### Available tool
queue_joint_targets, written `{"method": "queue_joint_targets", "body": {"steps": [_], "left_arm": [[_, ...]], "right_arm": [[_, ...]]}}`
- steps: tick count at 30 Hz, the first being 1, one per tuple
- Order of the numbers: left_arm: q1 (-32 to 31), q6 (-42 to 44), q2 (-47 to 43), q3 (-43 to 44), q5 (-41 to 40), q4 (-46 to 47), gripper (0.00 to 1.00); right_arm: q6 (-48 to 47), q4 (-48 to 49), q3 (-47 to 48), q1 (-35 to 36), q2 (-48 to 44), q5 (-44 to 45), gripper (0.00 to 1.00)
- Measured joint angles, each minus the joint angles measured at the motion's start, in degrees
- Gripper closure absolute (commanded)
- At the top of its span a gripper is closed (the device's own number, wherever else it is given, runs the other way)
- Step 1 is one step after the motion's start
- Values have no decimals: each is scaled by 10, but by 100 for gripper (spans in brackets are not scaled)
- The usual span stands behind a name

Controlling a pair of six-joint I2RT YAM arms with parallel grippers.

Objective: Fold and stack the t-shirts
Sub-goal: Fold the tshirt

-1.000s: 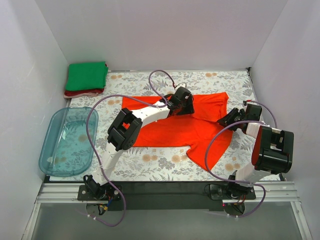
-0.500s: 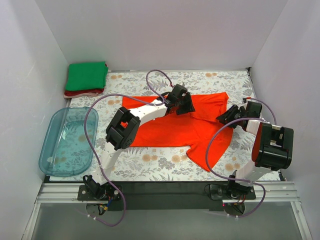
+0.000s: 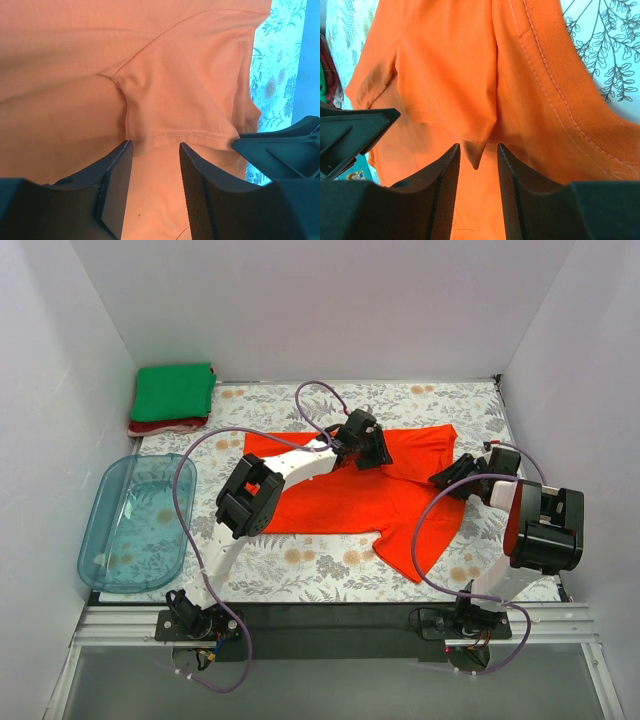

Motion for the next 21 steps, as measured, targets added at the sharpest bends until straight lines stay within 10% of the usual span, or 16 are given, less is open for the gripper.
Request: {"method": "queue_joint_targets", "body": {"steps": [15, 21], "left_arm": [[0, -5, 29, 6, 2, 7, 63], [0, -5, 29, 6, 2, 6, 82]], "right_arm": [[13, 18, -4, 0, 7, -9, 72], [14, 19, -4, 0, 7, -12, 87]]}}
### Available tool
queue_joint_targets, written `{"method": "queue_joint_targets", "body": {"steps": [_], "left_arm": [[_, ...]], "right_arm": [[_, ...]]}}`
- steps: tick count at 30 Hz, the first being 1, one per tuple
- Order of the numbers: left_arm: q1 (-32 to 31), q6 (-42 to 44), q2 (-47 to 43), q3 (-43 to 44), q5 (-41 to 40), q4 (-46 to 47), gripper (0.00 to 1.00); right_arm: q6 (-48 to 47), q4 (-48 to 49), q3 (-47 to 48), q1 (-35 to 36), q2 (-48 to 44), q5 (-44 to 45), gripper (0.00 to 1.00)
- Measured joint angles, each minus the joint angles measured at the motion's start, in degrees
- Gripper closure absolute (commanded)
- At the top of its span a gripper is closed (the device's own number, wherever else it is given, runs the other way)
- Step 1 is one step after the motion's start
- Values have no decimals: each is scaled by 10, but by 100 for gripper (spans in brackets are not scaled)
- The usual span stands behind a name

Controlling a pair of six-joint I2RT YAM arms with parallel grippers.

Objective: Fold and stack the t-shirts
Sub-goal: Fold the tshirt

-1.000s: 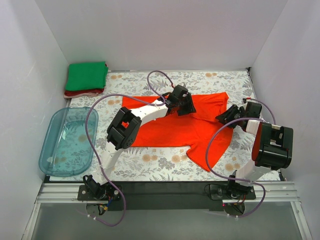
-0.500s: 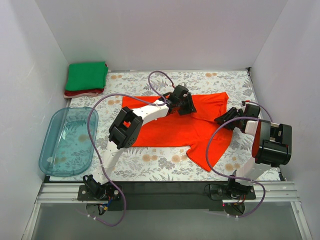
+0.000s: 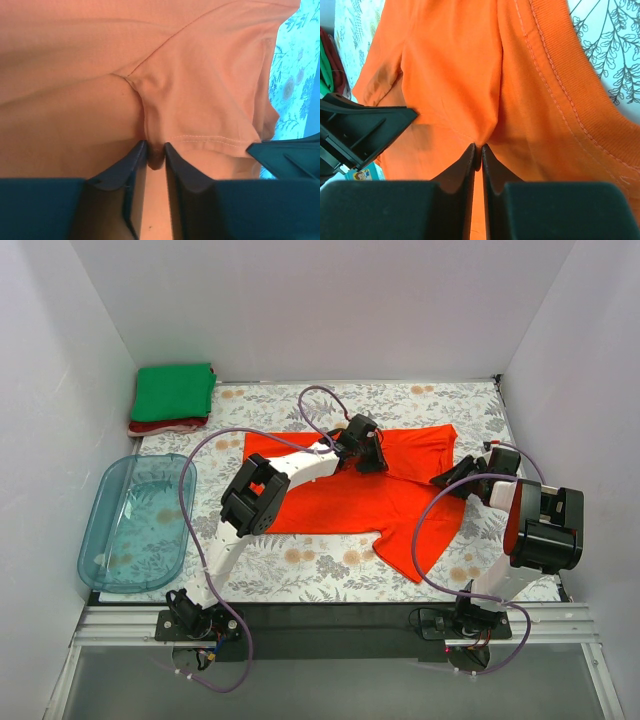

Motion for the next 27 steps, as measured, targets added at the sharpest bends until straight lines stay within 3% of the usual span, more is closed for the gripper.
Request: {"method": "queue_joint_targets", "body": {"steps": [2, 6, 22, 25, 27], "left_arm": [[0, 3, 0, 0, 0, 0, 86], [0, 10, 0, 0, -3, -2, 92], [1, 30, 0, 27, -8, -57, 92], [1, 36, 0, 43, -10, -71, 87], [1, 40, 0, 49, -10, -75, 74]], "right_arm": [[1, 0, 0, 0, 0, -1, 94], [2, 4, -8, 0, 0, -5, 98], [2, 6, -23, 0, -5, -20, 97], [1, 6, -25, 0, -5, -22, 92], [0, 6, -25, 0, -3, -24, 82]]}}
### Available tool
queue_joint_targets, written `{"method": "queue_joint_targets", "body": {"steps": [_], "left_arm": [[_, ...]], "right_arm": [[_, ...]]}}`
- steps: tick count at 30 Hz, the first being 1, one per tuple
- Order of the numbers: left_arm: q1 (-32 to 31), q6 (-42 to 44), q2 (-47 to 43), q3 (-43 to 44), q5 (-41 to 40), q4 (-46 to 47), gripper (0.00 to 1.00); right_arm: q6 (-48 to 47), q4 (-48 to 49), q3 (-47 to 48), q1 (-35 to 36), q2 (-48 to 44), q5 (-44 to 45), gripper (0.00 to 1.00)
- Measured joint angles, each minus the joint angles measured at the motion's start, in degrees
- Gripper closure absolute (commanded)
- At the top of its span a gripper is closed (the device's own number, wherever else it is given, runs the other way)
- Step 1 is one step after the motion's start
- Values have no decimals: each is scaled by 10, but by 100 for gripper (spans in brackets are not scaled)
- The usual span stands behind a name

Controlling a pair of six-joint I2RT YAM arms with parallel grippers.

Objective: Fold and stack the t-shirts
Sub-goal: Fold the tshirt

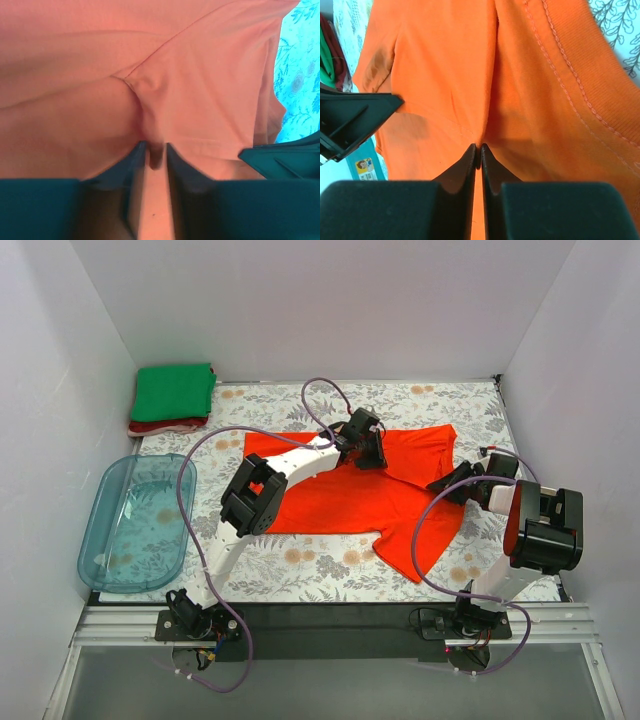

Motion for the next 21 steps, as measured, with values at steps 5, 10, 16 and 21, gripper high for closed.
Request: {"method": "queue_joint_targets", "body": {"steps": [5, 10, 16, 21], "left_arm": [[0, 6, 0, 1, 7, -11, 48], [11, 5, -22, -37, -4, -11, 41], [96, 6, -137, -149, -28, 3, 41], [230, 20, -209, -199, -52, 37, 48]], "right_arm": [[-8, -4, 0, 0, 1, -1, 59], [-18, -18, 23, 0, -5, 20, 52], [-32, -18, 128, -9, 5, 44, 54], [-32, 16, 211, -11, 61, 47, 55]]}}
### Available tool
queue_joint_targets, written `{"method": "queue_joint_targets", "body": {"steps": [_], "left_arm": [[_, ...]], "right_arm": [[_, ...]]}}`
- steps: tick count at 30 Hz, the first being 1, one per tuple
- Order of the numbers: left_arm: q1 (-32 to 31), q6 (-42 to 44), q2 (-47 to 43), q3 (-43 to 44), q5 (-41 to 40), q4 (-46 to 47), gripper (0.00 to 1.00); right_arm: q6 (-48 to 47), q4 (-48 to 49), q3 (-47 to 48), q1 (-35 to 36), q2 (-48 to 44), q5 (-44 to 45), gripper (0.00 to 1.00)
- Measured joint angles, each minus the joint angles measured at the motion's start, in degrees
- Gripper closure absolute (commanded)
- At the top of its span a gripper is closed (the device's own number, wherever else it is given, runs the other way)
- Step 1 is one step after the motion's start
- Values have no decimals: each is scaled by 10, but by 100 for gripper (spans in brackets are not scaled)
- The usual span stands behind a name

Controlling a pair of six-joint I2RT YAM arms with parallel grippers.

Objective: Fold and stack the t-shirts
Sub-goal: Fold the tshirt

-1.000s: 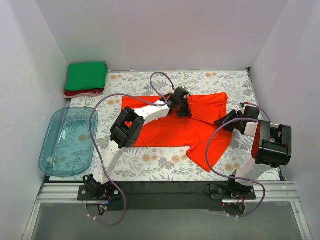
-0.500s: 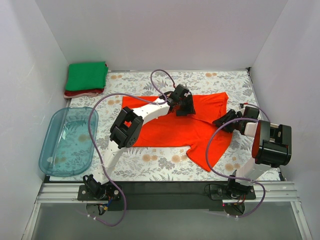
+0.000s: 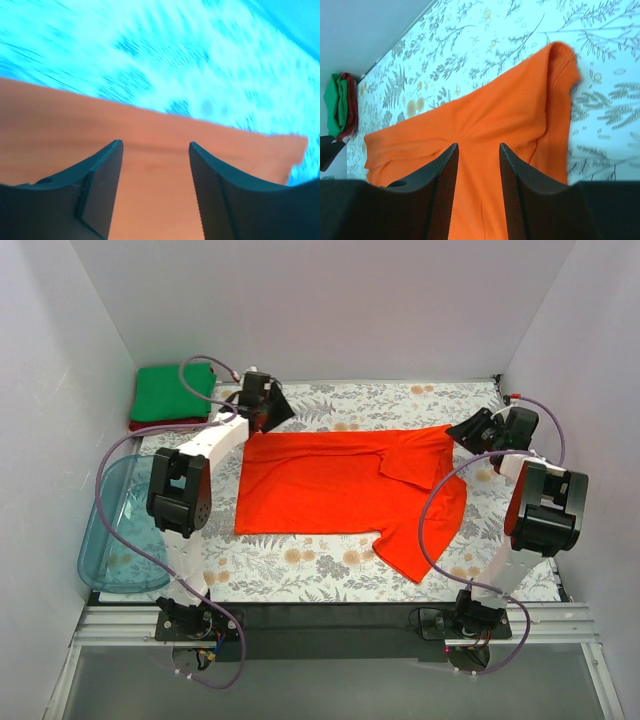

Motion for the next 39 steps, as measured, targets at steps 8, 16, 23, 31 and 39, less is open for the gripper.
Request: {"method": "queue_joint_targets", "body": {"steps": [8, 16, 23, 31, 39], "left_arm": [[104, 24, 17, -31, -14, 24, 53], [114, 28, 72, -43, -15, 38, 56], [118, 22, 72, -48, -15, 50, 57], [118, 16, 74, -47, -8, 57, 46], [118, 31, 64, -40, -3, 44, 35]], "right_arm": [[23, 47, 103, 0, 143, -10, 55], [54, 80, 167, 0, 251, -21, 55], [84, 98, 200, -15, 287, -44, 55], [96, 109, 234, -38, 314, -75, 54], [80, 89, 231, -44, 291, -83, 46]]}}
